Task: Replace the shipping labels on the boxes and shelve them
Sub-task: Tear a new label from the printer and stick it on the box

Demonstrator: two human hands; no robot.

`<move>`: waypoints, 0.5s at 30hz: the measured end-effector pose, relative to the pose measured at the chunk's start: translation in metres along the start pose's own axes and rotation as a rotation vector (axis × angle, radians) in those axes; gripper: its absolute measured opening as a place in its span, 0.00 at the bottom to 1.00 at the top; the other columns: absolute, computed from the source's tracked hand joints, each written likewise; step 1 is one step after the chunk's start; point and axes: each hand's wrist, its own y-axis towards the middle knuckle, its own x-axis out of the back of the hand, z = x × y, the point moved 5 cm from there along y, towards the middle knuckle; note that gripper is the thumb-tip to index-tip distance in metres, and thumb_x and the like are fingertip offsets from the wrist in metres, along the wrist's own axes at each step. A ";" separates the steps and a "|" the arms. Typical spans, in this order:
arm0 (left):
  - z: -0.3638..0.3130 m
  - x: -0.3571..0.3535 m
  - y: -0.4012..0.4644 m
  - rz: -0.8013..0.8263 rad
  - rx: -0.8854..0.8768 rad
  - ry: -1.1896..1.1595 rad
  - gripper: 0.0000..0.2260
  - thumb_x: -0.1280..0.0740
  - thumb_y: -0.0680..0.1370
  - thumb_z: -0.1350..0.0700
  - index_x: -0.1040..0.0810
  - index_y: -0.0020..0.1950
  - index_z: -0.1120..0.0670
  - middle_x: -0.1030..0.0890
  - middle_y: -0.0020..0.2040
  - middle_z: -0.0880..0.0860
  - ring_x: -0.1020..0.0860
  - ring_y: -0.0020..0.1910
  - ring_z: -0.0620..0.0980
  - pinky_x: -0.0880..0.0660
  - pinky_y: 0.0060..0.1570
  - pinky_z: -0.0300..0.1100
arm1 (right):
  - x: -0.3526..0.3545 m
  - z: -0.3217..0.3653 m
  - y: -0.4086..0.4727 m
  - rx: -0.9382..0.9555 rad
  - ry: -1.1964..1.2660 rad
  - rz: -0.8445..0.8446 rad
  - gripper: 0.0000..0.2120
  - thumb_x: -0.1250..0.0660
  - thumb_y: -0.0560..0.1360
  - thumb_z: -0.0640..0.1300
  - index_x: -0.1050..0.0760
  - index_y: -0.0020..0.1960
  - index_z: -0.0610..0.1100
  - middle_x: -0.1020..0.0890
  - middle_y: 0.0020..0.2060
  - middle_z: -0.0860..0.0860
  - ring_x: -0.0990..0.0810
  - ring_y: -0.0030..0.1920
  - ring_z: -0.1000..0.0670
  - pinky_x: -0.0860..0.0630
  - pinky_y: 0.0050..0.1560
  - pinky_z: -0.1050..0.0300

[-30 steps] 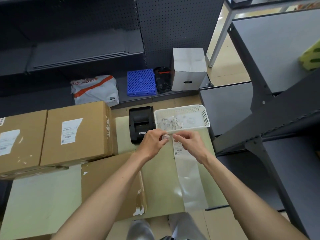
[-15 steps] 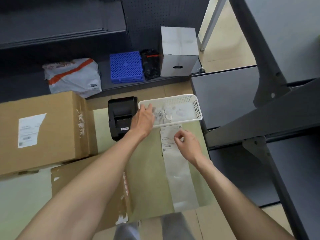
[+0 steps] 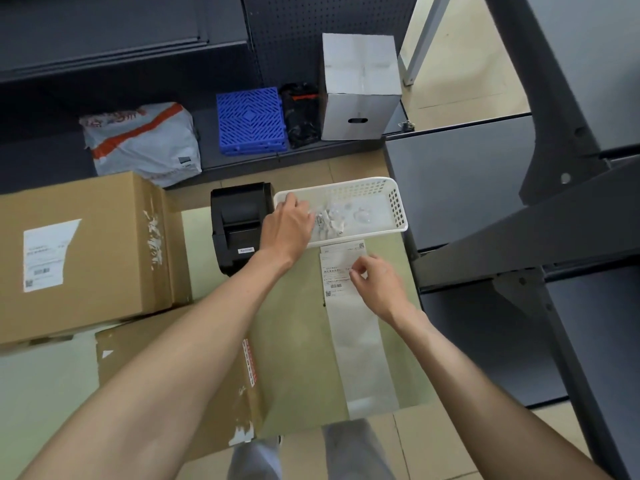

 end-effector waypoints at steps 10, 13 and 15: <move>-0.049 -0.061 -0.097 0.019 -0.404 0.097 0.12 0.23 0.70 0.54 0.20 0.49 0.56 0.21 0.45 0.55 0.21 0.44 0.55 0.25 0.33 0.46 | -0.005 -0.047 -0.023 -0.065 -0.226 0.010 0.12 0.36 0.77 0.51 0.23 0.56 0.46 0.22 0.54 0.50 0.23 0.55 0.45 0.32 0.45 0.55; -0.064 -0.090 -0.116 0.106 -0.429 0.117 0.14 0.23 0.69 0.54 0.20 0.51 0.57 0.18 0.49 0.55 0.19 0.49 0.56 0.22 0.40 0.47 | -0.015 -0.063 -0.029 -0.078 -0.289 0.010 0.14 0.37 0.78 0.53 0.23 0.57 0.45 0.22 0.56 0.50 0.22 0.55 0.46 0.34 0.42 0.56; -0.068 -0.105 -0.123 0.135 -0.440 0.121 0.14 0.25 0.71 0.55 0.20 0.53 0.57 0.19 0.52 0.57 0.20 0.51 0.57 0.21 0.45 0.49 | -0.025 -0.071 -0.028 -0.103 -0.276 0.004 0.15 0.36 0.78 0.53 0.23 0.57 0.44 0.21 0.56 0.49 0.22 0.55 0.45 0.33 0.42 0.56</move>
